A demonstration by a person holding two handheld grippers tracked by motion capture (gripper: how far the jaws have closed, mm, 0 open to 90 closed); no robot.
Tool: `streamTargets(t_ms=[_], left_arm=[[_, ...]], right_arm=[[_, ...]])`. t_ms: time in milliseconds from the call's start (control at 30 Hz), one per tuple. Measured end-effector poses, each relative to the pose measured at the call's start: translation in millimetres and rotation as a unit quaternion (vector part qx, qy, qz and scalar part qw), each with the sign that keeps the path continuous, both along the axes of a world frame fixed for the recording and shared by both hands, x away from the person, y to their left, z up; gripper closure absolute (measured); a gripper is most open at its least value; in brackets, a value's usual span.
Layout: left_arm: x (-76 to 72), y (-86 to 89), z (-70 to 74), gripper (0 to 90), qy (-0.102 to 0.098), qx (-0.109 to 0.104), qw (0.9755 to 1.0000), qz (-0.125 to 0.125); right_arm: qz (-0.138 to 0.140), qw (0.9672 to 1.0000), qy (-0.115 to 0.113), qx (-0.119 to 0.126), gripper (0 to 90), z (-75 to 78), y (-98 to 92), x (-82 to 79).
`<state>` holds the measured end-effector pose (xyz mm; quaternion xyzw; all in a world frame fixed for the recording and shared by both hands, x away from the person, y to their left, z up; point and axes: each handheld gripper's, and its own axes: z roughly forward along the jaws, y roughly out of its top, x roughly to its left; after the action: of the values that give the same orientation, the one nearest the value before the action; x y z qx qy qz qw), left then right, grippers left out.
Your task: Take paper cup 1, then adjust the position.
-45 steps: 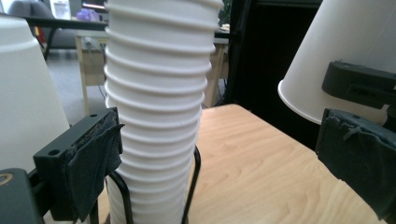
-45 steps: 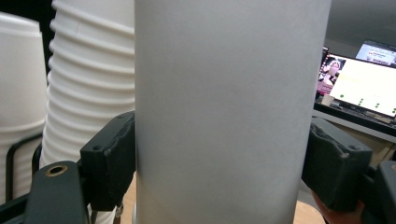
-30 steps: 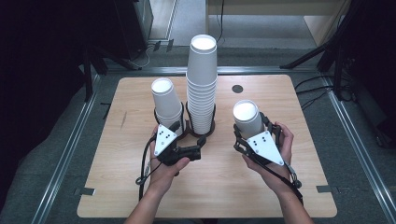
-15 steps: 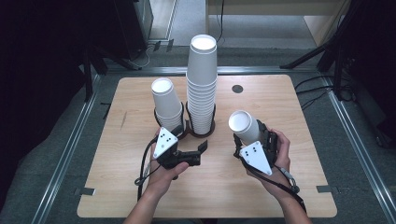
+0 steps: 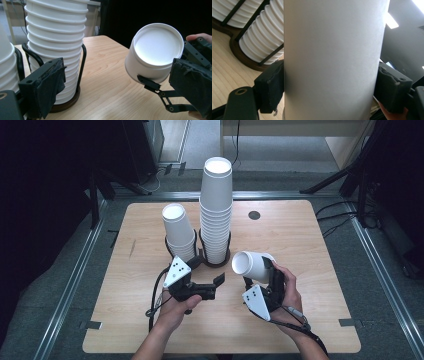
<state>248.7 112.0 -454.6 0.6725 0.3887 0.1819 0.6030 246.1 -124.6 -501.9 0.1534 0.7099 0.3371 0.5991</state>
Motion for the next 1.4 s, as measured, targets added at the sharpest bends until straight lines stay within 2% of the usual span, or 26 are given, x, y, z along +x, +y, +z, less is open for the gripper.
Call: streamTargets(t_ms=[67, 167, 333, 533, 567, 767, 1167, 1400], left_arm=[[-0.2, -2.3, -0.2, 1.0, 0.001, 0.002, 1.0, -0.006], [-0.9, -5.8, -0.3, 1.0, 0.004, 0.005, 0.9998, -0.017], [-3.0, -10.2, 0.3, 1.0, 0.006, 0.007, 0.9994, -0.034], [-3.6, -15.1, -2.1, 1.0, 0.011, 0.017, 0.9985, -0.052], [-3.7, -16.1, -2.4, 1.0, 0.012, 0.017, 0.9982, -0.055], [-4.3, -22.2, -4.7, 0.9, 0.016, 0.03, 0.9973, -0.065], [-2.2, -24.4, -7.7, 1.0, 0.029, 0.04, 0.9963, -0.071], [-2.5, -26.1, -8.0, 6.4, 0.034, 0.047, 0.9953, -0.078]], right_arm=[[0.001, 0.9998, -0.009, -0.016, 19.1, -2.7, 1.8, -1.5], [0.003, 0.9996, -0.014, -0.025, 19.0, -4.5, 4.1, -2.7], [0.019, 0.9979, -0.033, -0.053, 18.9, -8.2, 11.8, -7.6], [0.035, 0.9964, -0.039, -0.067, 18.8, -11.4, 18.4, -12.6], [0.04, 0.9952, -0.044, -0.078, 18.8, -12.1, 20.2, -13.7], [0.051, 0.994, -0.047, -0.085, 18.7, -13.3, 24.1, -17.2], [0.079, 0.9887, -0.072, -0.105, 18.4, -13.1, 30.0, -24.6], [0.095, 0.9858, -0.074, -0.117, 18.2, -15.9, 32.9, -28.2]])
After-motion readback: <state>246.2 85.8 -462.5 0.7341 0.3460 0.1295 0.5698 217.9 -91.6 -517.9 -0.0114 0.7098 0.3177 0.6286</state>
